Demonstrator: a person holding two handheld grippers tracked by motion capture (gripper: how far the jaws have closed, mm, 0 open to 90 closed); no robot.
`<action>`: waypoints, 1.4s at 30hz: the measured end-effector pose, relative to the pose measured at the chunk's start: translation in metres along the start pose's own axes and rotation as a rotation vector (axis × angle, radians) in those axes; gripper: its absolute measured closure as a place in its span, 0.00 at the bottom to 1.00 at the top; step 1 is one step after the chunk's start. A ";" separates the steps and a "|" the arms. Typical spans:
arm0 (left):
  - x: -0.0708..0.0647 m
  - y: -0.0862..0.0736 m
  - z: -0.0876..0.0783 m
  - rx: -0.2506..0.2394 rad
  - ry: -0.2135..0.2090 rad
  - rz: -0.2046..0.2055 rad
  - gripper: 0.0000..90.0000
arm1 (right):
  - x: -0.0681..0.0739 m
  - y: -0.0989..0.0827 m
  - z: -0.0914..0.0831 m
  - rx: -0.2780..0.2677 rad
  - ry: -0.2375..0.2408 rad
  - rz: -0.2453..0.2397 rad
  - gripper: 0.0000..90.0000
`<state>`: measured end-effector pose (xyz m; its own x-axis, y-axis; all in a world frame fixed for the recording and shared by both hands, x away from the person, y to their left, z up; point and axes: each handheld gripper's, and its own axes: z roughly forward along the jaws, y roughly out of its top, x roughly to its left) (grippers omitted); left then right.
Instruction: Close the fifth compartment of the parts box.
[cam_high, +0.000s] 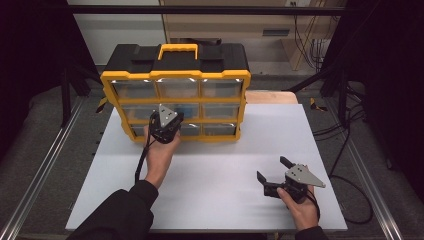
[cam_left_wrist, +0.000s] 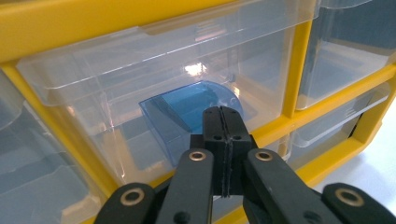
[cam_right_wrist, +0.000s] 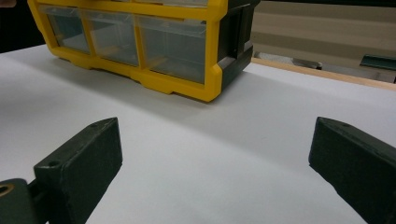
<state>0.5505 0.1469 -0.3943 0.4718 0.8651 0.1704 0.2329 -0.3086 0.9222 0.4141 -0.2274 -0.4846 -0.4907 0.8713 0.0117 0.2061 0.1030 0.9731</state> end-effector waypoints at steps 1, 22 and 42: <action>0.000 0.000 0.000 0.000 0.000 0.000 1.00 | 0.000 0.000 0.000 0.000 0.000 0.000 0.03; -0.004 -0.003 -0.005 -0.018 -0.023 -0.020 1.00 | 0.000 0.000 0.000 0.002 0.000 0.001 0.03; -0.010 -0.006 -0.012 -0.047 -0.071 -0.032 1.00 | 0.000 0.000 0.000 0.003 -0.002 -0.001 0.03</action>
<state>0.5341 0.1452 -0.3967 0.5245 0.8434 0.1168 0.2096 -0.2609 0.9423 0.4136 -0.2272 -0.4845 -0.4895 0.8720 0.0098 0.2082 0.1059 0.9723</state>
